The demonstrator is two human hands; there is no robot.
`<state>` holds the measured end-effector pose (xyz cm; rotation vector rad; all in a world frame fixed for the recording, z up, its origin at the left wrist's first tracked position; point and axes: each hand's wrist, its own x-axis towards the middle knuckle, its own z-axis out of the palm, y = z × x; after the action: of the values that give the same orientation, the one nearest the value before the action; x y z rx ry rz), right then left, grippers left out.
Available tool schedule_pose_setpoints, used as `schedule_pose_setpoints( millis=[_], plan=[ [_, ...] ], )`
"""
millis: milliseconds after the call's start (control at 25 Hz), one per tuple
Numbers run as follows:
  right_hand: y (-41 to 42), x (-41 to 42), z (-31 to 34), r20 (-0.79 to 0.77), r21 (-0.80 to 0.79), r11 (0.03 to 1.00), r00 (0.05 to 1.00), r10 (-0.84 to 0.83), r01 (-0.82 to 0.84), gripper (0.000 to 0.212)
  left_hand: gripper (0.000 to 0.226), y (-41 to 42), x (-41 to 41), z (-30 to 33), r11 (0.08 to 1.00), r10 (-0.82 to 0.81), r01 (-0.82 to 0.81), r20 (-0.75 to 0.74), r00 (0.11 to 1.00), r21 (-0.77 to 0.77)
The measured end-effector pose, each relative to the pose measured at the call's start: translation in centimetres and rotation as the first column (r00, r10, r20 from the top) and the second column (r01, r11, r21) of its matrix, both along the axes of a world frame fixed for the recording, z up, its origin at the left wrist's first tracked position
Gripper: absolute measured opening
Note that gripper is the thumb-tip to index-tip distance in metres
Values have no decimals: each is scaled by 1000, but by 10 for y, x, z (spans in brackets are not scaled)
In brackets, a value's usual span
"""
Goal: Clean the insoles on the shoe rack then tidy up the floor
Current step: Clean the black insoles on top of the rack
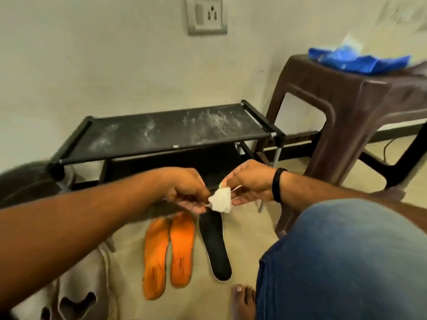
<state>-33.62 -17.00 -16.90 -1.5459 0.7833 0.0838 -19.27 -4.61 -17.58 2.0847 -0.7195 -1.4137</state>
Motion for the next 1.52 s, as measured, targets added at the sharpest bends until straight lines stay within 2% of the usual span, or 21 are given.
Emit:
schedule_pose_setpoints(
  millis=[120, 240, 320, 480, 560, 640, 720, 800, 880, 920, 1000, 1120, 1200, 1280, 1400, 1520],
  plan=[
    [12, 2, 53, 27, 43, 997, 997, 71, -72, 16, 19, 21, 5, 68, 996, -56, 56, 16, 998, -65],
    [25, 7, 100, 47, 12, 989, 988, 145, -146, 11, 23, 46, 2, 124, 986, -48, 52, 28, 998, -157],
    [29, 11, 131, 100, -69, 973, 969, 227, -220, 10, 25, 60, 1, 151, 971, -32, 43, 52, 998, -235],
    [26, 27, 179, 193, -360, 870, 886, 421, -335, 16, 20, 79, 3, 186, 923, 12, 17, 73, 997, -385],
    [18, 46, 193, 161, -506, 775, 841, 516, -379, 19, 19, 78, 10, 194, 888, 72, 32, 208, 976, -459],
    [7, 67, 201, 76, -609, 654, 787, 612, -449, 23, 23, 71, 24, 194, 827, 193, 84, 420, 887, -556],
    [-7, 86, 206, 57, -619, 602, 736, 675, -505, 19, 35, 66, 44, 194, 776, 247, 173, 545, 802, -606],
    [-16, 96, 216, 61, -552, 594, 682, 729, -586, 15, 43, 61, 65, 192, 790, 71, 280, 536, 841, -545],
    [-25, 103, 228, 31, -521, 562, 644, 765, -643, 14, 45, 56, 88, 188, 804, -125, 346, 431, 894, -484],
    [-31, 106, 233, 29, -532, 565, 653, 757, -631, 16, 42, 52, 98, 185, 801, -165, 361, 403, 900, -478],
    [-49, 118, 238, 57, -596, 610, 731, 680, -521, 17, 31, 43, 118, 178, 784, -143, 349, 399, 906, -513],
    [-73, 139, 231, 50, -694, 629, 848, 527, -350, 17, 23, 24, 146, 154, 815, 50, 219, 440, 897, -537],
    [-82, 159, 210, 5, -775, 571, 900, 436, -272, 10, 16, 9, 167, 123, 848, 172, 98, 447, 878, -520],
    [-84, 179, 176, -72, -841, 472, 918, 389, -266, 6, 14, -5, 186, 89, 889, 204, 45, 483, 852, -455],
    [-85, 196, 124, -233, -895, 284, 904, 359, -344, 7, 35, -17, 202, 58, 936, 86, 144, 606, 791, -321],
    [-93, 206, 88, -282, -910, 208, 903, 325, -359, 9, 59, -17, 198, 50, 941, -28, 260, 718, 696, -216]
  ],
)
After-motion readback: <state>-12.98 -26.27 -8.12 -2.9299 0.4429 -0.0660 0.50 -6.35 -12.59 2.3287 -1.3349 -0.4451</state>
